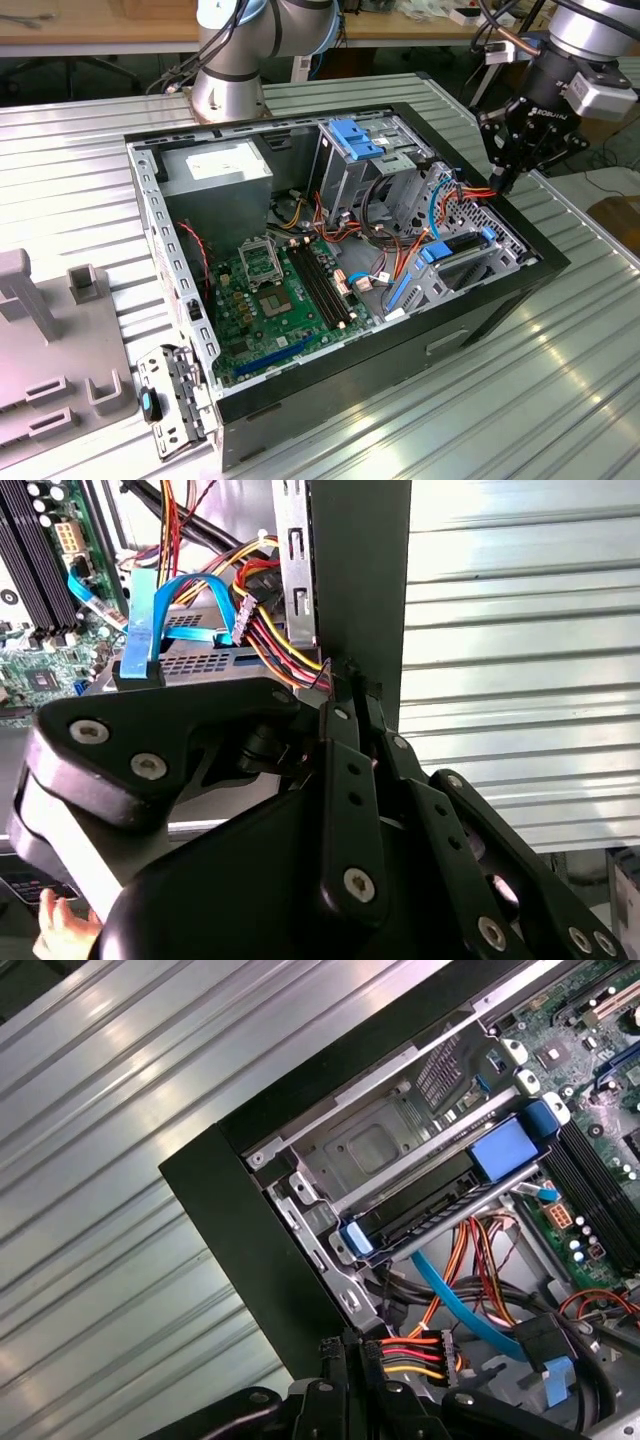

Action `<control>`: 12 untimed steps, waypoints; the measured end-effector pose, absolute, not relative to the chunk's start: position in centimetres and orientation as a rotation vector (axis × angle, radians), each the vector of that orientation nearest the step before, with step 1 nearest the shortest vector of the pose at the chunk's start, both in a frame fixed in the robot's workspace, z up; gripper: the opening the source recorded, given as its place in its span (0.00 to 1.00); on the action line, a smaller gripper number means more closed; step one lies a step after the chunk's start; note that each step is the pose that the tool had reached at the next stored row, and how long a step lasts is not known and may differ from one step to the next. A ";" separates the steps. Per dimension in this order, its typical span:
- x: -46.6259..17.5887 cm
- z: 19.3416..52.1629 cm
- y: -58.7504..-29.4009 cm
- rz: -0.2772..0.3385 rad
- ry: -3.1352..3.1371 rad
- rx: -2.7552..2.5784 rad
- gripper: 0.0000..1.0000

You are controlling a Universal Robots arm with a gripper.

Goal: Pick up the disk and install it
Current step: 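Insert the first disk wire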

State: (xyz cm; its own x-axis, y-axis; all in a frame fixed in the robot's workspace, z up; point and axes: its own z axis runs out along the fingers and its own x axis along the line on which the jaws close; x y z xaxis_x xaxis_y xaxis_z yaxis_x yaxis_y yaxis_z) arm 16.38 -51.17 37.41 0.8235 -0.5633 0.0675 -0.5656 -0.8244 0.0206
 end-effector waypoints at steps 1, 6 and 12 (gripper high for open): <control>16.4 37.4 -51.2 0.090 -0.925 2.959 0.17; 16.4 37.4 -51.2 0.089 -1.003 2.932 0.17; 16.4 37.4 -51.2 0.087 -1.086 2.901 0.17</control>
